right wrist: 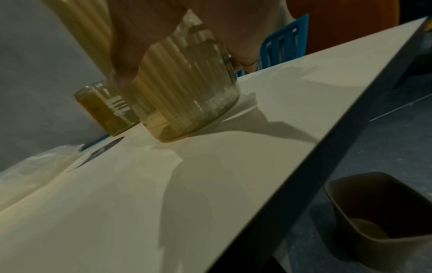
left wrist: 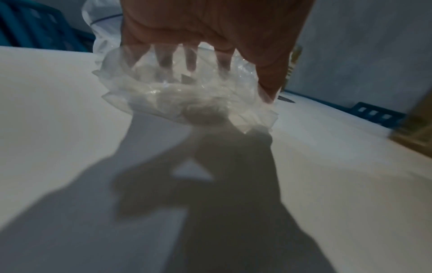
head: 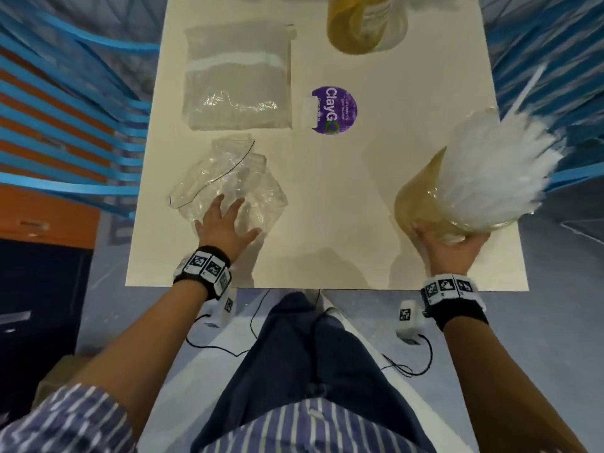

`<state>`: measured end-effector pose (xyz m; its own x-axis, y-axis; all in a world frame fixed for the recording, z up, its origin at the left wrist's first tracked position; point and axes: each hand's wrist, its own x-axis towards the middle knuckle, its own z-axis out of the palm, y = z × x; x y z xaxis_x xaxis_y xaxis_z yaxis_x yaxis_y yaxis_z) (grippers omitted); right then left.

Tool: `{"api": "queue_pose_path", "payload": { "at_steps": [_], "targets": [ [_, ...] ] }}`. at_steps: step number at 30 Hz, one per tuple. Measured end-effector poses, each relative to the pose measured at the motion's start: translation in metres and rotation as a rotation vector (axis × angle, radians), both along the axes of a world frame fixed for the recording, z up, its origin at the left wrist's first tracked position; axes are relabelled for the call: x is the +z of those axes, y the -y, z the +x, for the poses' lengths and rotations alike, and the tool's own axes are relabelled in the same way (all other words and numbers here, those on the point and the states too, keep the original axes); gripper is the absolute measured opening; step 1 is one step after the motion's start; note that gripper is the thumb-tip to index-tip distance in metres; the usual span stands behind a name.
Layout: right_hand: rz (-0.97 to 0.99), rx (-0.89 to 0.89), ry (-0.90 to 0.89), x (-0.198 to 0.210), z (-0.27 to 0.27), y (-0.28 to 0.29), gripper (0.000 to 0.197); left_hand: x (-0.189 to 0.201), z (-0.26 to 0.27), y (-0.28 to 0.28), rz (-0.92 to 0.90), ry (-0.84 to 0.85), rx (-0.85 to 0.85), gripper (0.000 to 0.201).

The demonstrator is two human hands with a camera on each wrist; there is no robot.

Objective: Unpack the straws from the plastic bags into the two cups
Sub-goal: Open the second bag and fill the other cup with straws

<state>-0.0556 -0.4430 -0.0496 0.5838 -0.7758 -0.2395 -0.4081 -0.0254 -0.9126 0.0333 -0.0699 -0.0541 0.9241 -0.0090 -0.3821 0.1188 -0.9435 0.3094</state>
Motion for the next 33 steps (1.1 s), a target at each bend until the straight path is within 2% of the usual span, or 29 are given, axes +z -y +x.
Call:
{"api": "queue_pose_path", "payload": {
  "at_steps": [2,5,7,12,14,16,18,20,22,23,25,29,33],
  "targets": [
    [-0.025,-0.066,0.011,0.003,-0.010,0.024,0.105,0.000,-0.005,-0.025,0.009,0.001,0.072,0.077],
    [-0.081,-0.104,-0.058,0.005,-0.023,0.053,0.117,0.004,-0.013,-0.055,0.088,-0.011,0.142,0.076],
    [-0.095,-0.063,-0.113,0.007,-0.030,0.068,0.124,0.006,-0.018,-0.067,0.115,-0.009,0.164,0.076],
    [-0.061,-0.010,-0.207,0.015,-0.036,0.082,0.112,0.014,-0.031,-0.075,0.060,0.023,0.199,0.076],
    [-0.023,-0.042,-0.204,0.010,-0.039,0.072,0.112,0.021,-0.038,-0.067,0.027,0.100,0.236,0.077],
    [0.035,-0.122,-0.243,0.004,-0.045,0.054,0.124,0.030,-0.048,-0.050,-0.005,0.257,0.297,0.077],
    [0.117,-0.148,-0.266,0.000,-0.049,0.031,0.125,0.039,-0.057,-0.025,-0.086,0.418,0.347,0.073],
    [0.140,-0.120,-0.292,-0.009,-0.048,0.003,0.119,0.044,-0.063,0.007,-0.184,0.487,0.320,0.067],
    [0.174,-0.072,-0.234,-0.015,-0.035,-0.023,0.118,0.045,-0.058,0.042,-0.250,0.505,0.217,0.060],
    [0.206,-0.047,-0.193,-0.017,-0.024,-0.033,0.119,0.044,-0.049,0.058,-0.288,0.494,0.168,0.058],
    [0.193,0.048,-0.173,-0.016,0.009,-0.048,0.106,0.043,-0.019,0.087,-0.372,0.461,0.109,0.056],
    [-0.021,0.284,-0.073,0.002,0.108,-0.063,0.077,0.043,0.080,0.129,-0.452,0.390,0.091,0.050],
    [-0.313,0.500,0.044,0.022,0.229,-0.057,0.059,0.043,0.206,0.145,-0.358,0.361,0.125,0.055]
  ]
}}
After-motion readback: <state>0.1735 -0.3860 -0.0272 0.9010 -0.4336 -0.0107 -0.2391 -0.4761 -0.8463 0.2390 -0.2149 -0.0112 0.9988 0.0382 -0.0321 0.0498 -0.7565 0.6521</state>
